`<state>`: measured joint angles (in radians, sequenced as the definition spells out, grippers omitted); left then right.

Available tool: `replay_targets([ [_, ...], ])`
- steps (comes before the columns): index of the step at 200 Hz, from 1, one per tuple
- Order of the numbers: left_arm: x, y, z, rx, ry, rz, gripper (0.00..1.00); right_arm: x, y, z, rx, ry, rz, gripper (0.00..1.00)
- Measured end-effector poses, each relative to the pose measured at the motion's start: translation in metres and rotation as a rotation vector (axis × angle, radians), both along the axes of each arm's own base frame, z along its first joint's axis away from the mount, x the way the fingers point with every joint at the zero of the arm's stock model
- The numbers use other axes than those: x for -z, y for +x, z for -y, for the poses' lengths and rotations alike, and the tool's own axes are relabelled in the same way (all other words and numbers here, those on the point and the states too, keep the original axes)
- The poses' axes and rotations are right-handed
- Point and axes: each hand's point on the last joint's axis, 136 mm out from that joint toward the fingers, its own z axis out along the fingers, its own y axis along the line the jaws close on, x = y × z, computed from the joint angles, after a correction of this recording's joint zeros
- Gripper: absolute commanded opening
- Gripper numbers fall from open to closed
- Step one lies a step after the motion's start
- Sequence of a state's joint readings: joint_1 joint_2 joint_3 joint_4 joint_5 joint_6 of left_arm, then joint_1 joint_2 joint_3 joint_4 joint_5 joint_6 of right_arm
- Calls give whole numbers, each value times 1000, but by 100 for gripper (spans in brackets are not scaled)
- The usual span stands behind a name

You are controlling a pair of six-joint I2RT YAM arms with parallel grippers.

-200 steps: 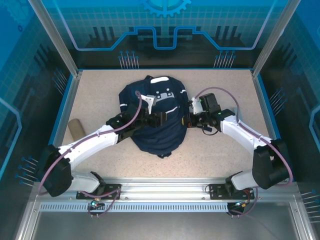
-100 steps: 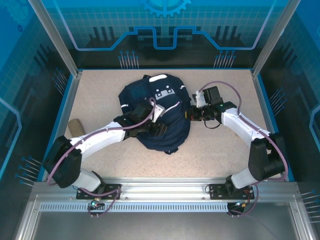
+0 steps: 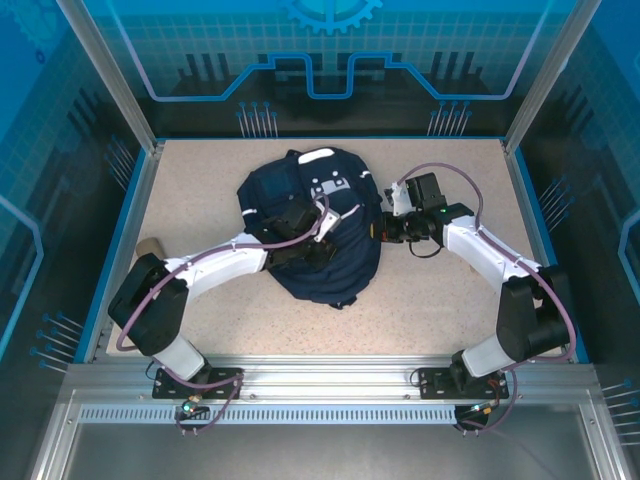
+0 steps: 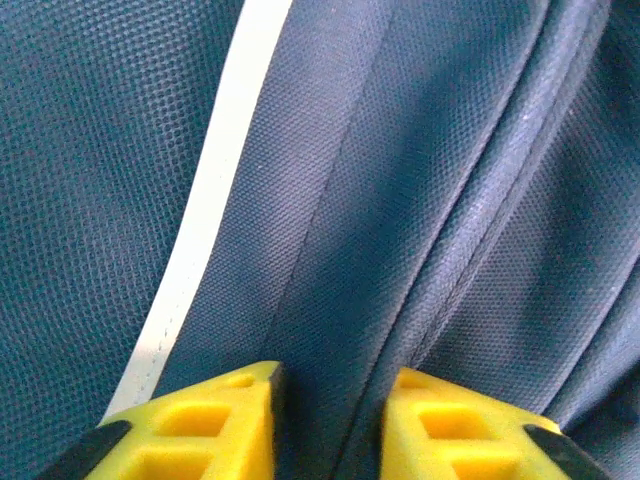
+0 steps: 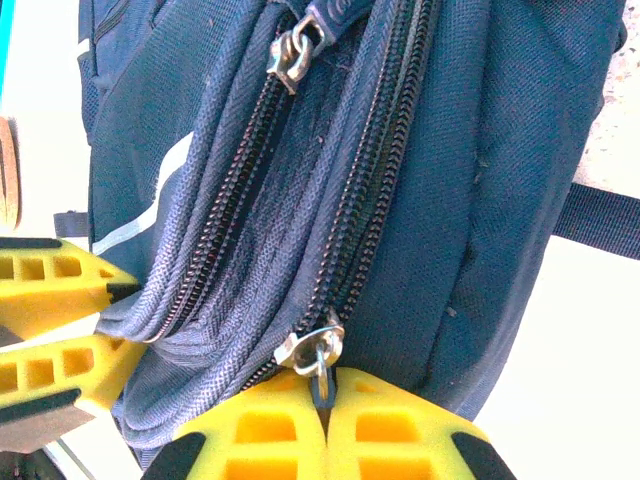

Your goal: Pack books, pencil case, and school supplies into a backpack

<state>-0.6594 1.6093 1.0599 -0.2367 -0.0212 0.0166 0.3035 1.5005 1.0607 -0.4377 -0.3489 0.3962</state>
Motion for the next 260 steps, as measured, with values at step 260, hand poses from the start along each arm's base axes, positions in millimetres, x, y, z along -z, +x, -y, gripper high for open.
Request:
replay_targets([
  [260,-31,10,-18,-178,-94,138,0,-2,-75,-101,-293,67,-16,3],
])
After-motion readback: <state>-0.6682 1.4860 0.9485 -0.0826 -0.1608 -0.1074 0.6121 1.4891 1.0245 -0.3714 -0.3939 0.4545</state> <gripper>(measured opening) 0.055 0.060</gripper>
